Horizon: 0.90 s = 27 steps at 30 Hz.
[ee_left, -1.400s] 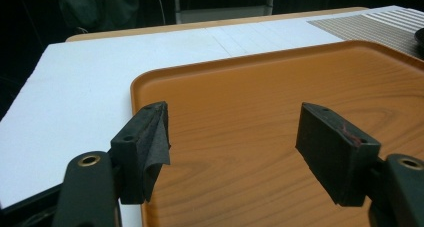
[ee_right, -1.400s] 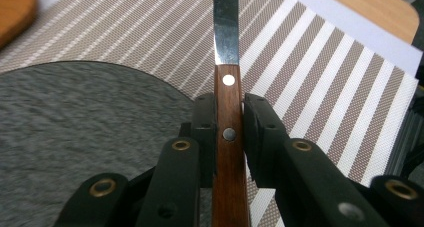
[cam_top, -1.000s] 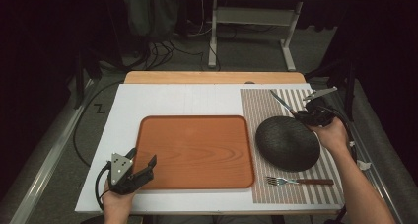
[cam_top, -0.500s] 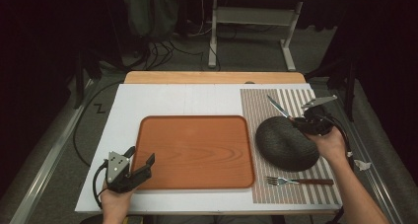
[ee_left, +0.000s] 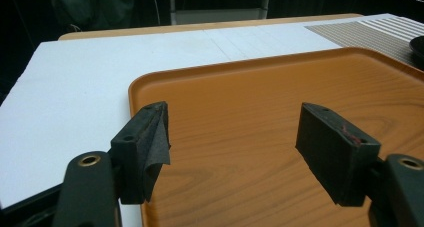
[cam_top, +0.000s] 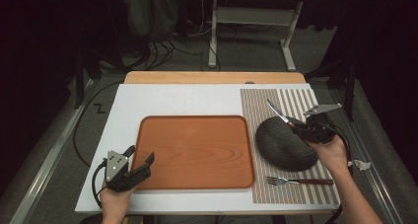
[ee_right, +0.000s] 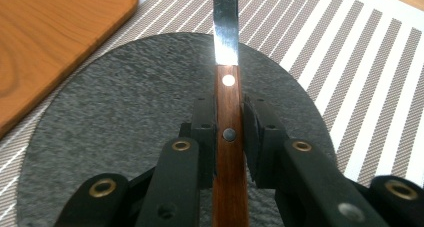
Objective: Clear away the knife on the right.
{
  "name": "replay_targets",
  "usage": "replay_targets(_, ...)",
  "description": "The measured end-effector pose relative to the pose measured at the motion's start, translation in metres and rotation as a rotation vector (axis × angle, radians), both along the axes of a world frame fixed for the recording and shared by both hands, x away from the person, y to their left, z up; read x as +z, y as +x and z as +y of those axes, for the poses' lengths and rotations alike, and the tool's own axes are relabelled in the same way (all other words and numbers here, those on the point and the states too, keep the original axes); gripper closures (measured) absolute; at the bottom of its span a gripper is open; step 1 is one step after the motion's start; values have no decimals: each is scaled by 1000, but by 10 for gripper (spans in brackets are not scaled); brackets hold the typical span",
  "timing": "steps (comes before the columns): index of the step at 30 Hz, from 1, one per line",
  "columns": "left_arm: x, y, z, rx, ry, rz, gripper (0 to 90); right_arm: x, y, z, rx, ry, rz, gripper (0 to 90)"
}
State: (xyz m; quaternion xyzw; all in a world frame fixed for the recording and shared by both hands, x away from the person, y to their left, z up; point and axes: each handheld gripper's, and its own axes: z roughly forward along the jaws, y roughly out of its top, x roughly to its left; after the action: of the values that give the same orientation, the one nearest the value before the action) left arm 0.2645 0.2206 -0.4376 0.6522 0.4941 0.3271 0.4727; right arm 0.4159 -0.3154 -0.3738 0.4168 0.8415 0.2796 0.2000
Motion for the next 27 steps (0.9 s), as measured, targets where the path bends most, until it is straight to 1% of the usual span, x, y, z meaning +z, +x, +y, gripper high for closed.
replay_targets(4,0,0,0,0,0,0,296,0,-5,-1,-6,3,-3,787)
replay_targets(11,0,0,-1,-3,1,0,296,2,-13,0,1,17,-3,786)
replay_targets(13,0,0,-1,-3,2,-1,296,2,-17,2,9,16,-5,787)
replay_targets(17,0,-1,0,-4,2,-1,296,1,-23,8,22,32,-5,786)
replay_targets(27,0,-1,0,-6,1,-1,296,-4,-33,19,44,49,-2,786)
